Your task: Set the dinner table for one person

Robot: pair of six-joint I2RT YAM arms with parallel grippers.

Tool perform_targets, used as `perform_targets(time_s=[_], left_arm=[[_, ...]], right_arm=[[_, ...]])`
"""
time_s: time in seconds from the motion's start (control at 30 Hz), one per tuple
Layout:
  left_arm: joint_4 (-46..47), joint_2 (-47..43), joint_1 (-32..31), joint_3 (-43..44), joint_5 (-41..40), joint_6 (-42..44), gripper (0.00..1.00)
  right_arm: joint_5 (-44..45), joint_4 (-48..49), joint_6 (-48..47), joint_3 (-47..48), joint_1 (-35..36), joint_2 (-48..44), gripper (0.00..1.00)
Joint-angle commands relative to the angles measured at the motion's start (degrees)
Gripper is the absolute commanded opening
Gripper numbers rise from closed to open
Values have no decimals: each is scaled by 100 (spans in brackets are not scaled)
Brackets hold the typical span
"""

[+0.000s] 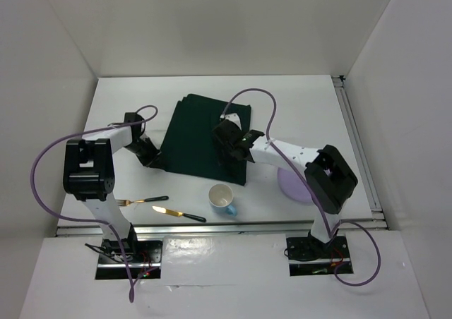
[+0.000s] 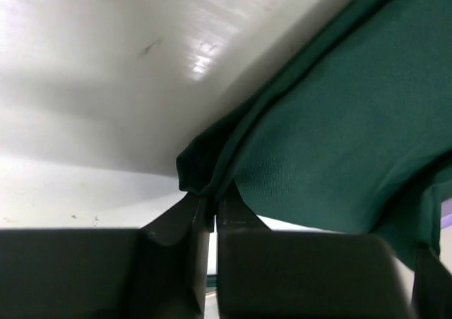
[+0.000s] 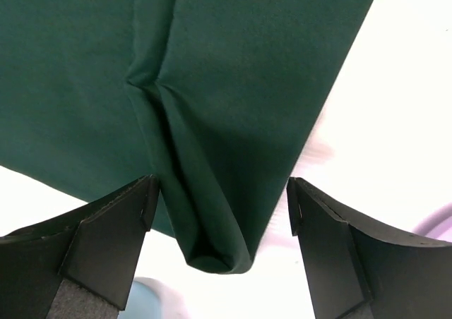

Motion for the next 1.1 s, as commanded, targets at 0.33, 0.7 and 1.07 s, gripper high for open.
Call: perform_targets(time_s=[0.33,0.7,1.07], left_arm=[[-97,430,-24,489,-96,45,0],[-1425,860,108,4540,202,221,0],[-365,-878,179,1931,423,107,0]], right_arm=[[-794,-73,-371,-82,-5,-171,0],[-1803,-126,-213,3871,-2507,726,0],[-1954,1639,1658,-1615,-3187,-2691,0]])
